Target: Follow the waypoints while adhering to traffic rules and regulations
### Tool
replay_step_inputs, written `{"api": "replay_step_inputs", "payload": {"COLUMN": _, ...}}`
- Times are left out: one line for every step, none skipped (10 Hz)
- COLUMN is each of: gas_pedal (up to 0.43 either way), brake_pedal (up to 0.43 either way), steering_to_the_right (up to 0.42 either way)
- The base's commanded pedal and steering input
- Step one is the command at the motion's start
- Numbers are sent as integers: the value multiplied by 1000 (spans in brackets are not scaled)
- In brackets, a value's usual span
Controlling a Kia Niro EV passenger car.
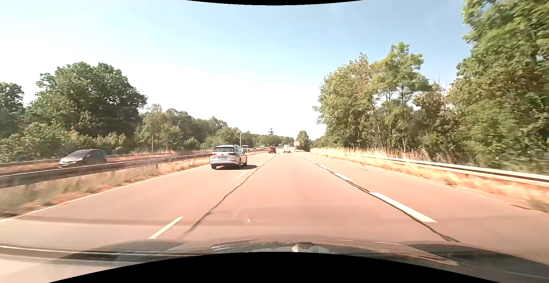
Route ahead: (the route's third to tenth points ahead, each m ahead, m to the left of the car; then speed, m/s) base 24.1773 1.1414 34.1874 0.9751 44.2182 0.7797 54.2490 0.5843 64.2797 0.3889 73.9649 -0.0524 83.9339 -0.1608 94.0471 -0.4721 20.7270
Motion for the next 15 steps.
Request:
{"api": "replay_step_inputs", "payload": {"gas_pedal": 169, "brake_pedal": 0, "steering_to_the_right": 0}}
{"api": "replay_step_inputs", "payload": {"gas_pedal": 169, "brake_pedal": 0, "steering_to_the_right": 0}}
{"api": "replay_step_inputs", "payload": {"gas_pedal": 169, "brake_pedal": 0, "steering_to_the_right": 0}}
{"api": "replay_step_inputs", "payload": {"gas_pedal": 169, "brake_pedal": 0, "steering_to_the_right": 0}}
{"api": "replay_step_inputs", "payload": {"gas_pedal": 157, "brake_pedal": 0, "steering_to_the_right": 0}}
{"api": "replay_step_inputs", "payload": {"gas_pedal": 157, "brake_pedal": 0, "steering_to_the_right": 0}}
{"api": "replay_step_inputs", "payload": {"gas_pedal": 157, "brake_pedal": 0, "steering_to_the_right": 0}}
{"api": "replay_step_inputs", "payload": {"gas_pedal": 157, "brake_pedal": 0, "steering_to_the_right": 1}}
{"api": "replay_step_inputs", "payload": {"gas_pedal": 157, "brake_pedal": 0, "steering_to_the_right": 1}}
{"api": "replay_step_inputs", "payload": {"gas_pedal": 150, "brake_pedal": 0, "steering_to_the_right": 1}}
{"api": "replay_step_inputs", "payload": {"gas_pedal": 150, "brake_pedal": 0, "steering_to_the_right": 1}}
{"api": "replay_step_inputs", "payload": {"gas_pedal": 150, "brake_pedal": 0, "steering_to_the_right": 1}}
{"api": "replay_step_inputs", "payload": {"gas_pedal": 150, "brake_pedal": 0, "steering_to_the_right": 1}}
{"api": "replay_step_inputs", "payload": {"gas_pedal": 150, "brake_pedal": 0, "steering_to_the_right": 1}}
{"api": "replay_step_inputs", "payload": {"gas_pedal": 150, "brake_pedal": 0, "steering_to_the_right": 1}}
